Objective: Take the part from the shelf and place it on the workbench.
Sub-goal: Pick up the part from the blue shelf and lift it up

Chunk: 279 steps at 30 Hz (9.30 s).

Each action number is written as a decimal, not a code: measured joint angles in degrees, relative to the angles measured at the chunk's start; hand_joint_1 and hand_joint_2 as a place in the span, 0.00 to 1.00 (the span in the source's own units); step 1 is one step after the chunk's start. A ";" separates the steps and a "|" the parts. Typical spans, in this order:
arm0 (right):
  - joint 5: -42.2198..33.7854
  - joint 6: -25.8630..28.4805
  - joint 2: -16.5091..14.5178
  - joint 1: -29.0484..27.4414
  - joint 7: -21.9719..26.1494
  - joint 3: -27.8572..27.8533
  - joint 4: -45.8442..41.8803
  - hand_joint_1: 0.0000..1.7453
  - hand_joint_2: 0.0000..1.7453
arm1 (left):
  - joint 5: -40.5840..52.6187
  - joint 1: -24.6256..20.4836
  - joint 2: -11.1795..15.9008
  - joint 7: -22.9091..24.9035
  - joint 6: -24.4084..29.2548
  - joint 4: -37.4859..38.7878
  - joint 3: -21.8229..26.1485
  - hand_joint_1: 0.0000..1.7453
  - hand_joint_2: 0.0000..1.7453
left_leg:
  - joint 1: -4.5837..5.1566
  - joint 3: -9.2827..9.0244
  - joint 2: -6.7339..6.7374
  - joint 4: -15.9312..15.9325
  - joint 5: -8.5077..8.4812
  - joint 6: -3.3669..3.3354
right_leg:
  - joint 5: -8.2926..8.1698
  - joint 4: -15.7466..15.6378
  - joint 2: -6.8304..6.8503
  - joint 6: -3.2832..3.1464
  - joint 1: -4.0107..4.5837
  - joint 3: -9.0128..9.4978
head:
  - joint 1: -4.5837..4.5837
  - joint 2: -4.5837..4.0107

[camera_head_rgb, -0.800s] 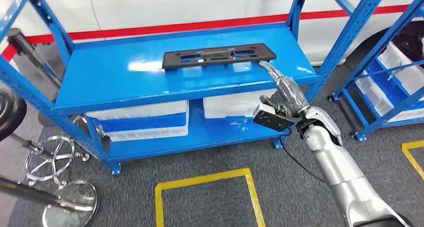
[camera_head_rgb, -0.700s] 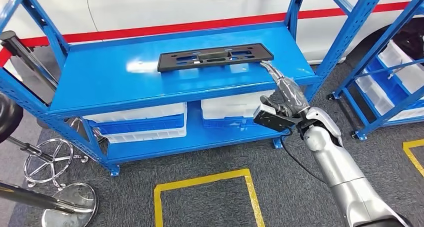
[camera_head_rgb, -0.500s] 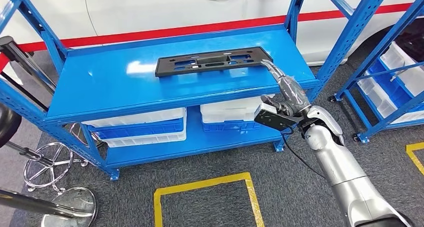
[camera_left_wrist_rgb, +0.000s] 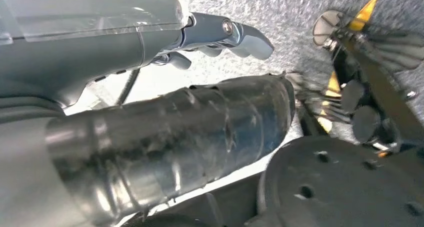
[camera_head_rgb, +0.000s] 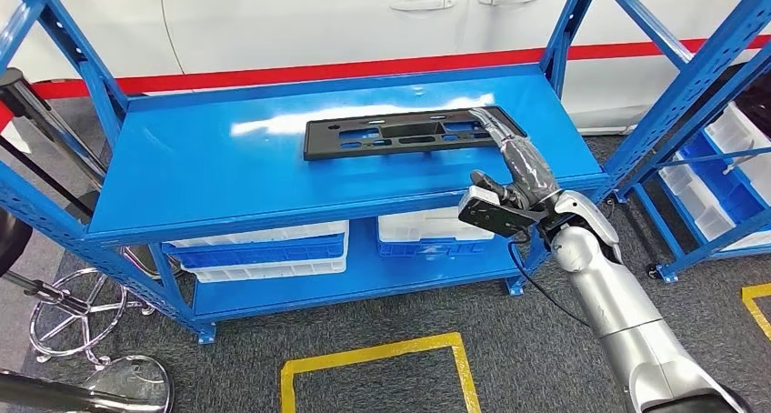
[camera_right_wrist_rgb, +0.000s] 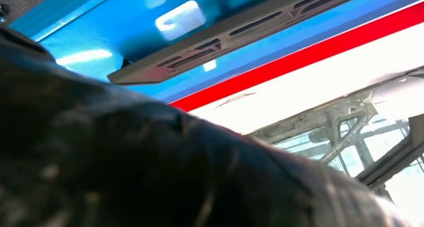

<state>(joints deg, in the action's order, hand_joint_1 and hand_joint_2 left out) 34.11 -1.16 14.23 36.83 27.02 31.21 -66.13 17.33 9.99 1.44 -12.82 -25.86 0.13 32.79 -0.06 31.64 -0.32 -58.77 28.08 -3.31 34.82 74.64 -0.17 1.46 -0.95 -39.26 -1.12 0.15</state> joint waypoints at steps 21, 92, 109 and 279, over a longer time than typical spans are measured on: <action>0.67 -0.27 -0.10 0.48 -1.84 1.09 1.00 0.00 0.00 | -1.70 0.00 -0.47 -0.04 0.51 0.02 -0.39 0.00 0.00 | -0.96 3.86 0.11 -0.70 -2.35 3.63 | -6.59 -16.08 0.03 -1.61 0.09 8.09 | -0.39 0.00; 8.01 4.69 -5.53 4.83 -3.55 2.23 12.81 0.00 0.00 | -5.95 0.02 -0.72 -0.10 -0.73 0.02 -6.26 0.00 0.00 | -0.93 2.96 -1.29 0.75 -3.61 0.93 | -1.67 -3.56 0.12 0.68 -0.89 2.20 | -0.34 0.00; 7.94 4.31 -6.25 5.81 -3.50 2.23 13.74 0.00 0.00 | -5.95 0.23 -0.02 -0.06 -1.01 0.02 -7.04 0.00 0.00 | -0.81 6.19 0.58 -7.48 -1.01 3.06 | -6.65 -15.26 2.64 -2.86 0.48 7.22 | -0.43 0.00; 34.07 15.47 -15.73 3.27 -13.76 2.59 26.60 0.77 1.00 | -10.82 1.49 0.63 -0.05 -2.23 0.02 -11.62 0.00 0.00 | -0.25 0.11 -0.12 0.49 -0.55 1.40 | -7.21 -9.81 0.14 -0.93 -0.04 2.34 | -0.36 0.00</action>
<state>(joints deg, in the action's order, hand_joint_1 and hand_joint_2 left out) 68.18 14.32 -1.50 40.10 13.26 33.80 -39.53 6.51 11.48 2.08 -12.87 -28.09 0.15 21.17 -0.31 31.75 -0.44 -58.28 27.53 -1.91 27.61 64.84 -0.03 0.53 -0.99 -36.92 -1.48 0.15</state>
